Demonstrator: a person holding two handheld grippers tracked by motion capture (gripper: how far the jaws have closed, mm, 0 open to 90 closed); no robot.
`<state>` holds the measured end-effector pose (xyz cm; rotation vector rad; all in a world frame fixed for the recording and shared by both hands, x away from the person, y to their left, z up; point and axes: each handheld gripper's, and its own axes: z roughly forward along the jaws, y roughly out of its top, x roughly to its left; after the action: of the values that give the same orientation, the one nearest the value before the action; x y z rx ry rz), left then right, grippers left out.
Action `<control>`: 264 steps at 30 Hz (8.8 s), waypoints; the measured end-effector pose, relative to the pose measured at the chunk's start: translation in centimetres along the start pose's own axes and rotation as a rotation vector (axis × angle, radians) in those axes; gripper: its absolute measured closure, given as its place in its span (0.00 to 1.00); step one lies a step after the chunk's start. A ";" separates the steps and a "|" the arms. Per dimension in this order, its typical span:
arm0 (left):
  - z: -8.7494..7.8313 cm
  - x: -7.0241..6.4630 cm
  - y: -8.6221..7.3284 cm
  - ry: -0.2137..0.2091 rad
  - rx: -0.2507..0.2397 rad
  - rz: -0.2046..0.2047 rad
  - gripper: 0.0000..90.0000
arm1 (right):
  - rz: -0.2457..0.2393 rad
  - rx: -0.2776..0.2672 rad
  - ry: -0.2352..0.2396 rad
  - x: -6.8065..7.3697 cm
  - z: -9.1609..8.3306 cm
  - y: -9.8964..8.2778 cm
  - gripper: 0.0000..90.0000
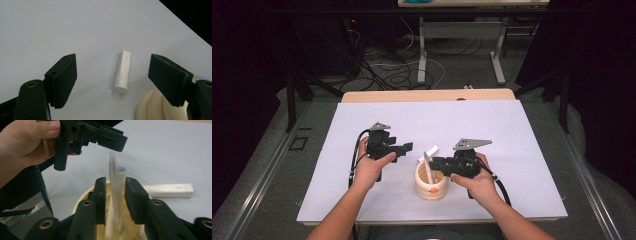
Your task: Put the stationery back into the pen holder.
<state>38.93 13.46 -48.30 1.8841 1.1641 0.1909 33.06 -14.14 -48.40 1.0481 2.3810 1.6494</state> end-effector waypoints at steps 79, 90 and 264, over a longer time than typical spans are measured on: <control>8.4 -1.0 0.7 -0.116 0.367 0.137 0.56 | -0.051 -0.020 -0.302 -7.1 -3.7 -0.8 0.45; 9.2 -1.0 0.4 -0.129 0.411 0.128 0.58 | -0.041 -0.013 -0.296 -7.1 -3.7 -1.0 0.44; -3.0 -16.7 -7.7 0.368 0.048 1.814 0.75 | -0.410 0.523 0.120 2.0 -2.9 4.5 0.59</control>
<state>23.22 3.54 -47.27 2.4051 -0.7047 1.4777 32.54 -14.49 -42.76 0.4448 2.9350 1.0047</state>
